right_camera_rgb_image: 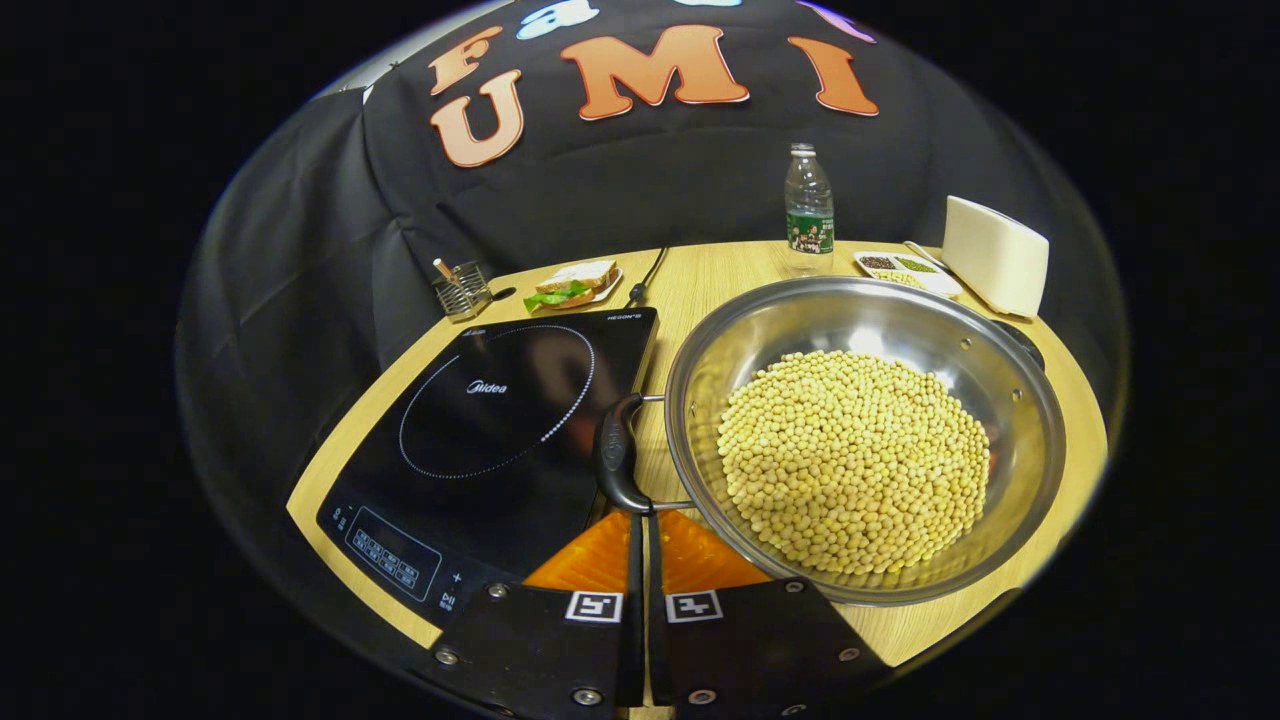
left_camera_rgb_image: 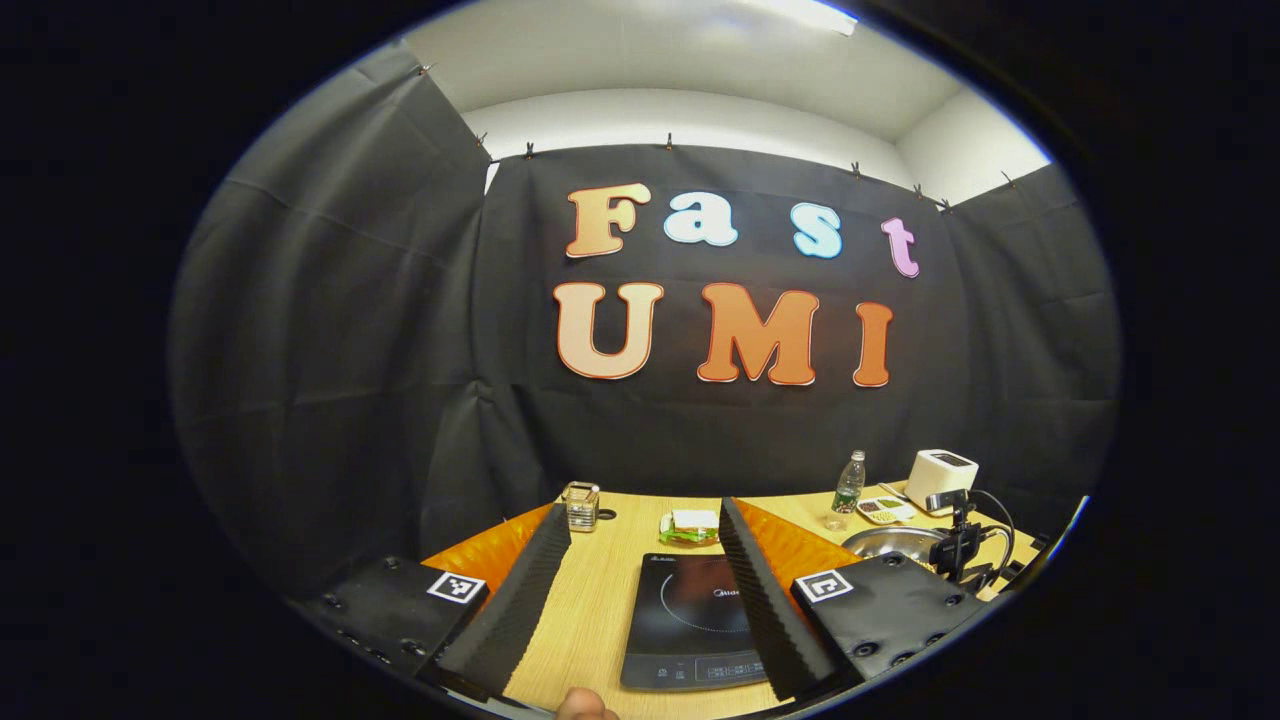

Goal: First push the handle of the pot to place it horizontally, then grasp the pot with both hands and set it on the induction cooktop.

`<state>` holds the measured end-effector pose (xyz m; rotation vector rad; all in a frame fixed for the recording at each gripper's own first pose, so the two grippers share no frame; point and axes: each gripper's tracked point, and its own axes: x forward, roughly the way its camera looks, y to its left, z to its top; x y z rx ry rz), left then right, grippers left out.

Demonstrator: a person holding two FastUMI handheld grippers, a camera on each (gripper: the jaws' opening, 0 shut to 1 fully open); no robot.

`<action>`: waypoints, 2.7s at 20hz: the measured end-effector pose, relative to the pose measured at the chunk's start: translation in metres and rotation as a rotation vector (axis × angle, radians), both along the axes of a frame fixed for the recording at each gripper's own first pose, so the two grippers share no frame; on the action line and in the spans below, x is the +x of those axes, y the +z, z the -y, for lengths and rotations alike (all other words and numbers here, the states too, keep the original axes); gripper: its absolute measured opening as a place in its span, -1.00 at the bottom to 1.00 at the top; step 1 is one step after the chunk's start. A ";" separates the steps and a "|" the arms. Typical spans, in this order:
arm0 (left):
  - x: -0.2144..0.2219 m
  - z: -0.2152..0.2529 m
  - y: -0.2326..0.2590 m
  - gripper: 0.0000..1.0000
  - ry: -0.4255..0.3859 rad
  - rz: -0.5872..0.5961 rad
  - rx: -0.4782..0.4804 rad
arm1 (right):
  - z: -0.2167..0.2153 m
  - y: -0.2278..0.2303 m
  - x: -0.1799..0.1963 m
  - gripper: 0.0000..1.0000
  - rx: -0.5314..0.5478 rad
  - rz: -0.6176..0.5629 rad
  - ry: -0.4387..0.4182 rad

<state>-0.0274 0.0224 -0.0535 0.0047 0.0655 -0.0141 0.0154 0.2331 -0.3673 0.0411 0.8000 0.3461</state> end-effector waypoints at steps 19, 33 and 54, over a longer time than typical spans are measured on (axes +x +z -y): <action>0.031 0.026 -0.029 0.95 -0.050 -0.064 -0.031 | -0.010 -0.003 0.057 -1.00 0.015 0.032 -0.079; 0.083 0.135 -0.069 0.96 -0.221 -0.167 -0.085 | 0.040 0.089 0.043 -0.99 0.114 0.134 -0.064; 0.176 0.329 -0.264 0.97 -0.367 -0.634 0.003 | 0.253 0.073 0.139 0.90 -0.003 0.161 -0.352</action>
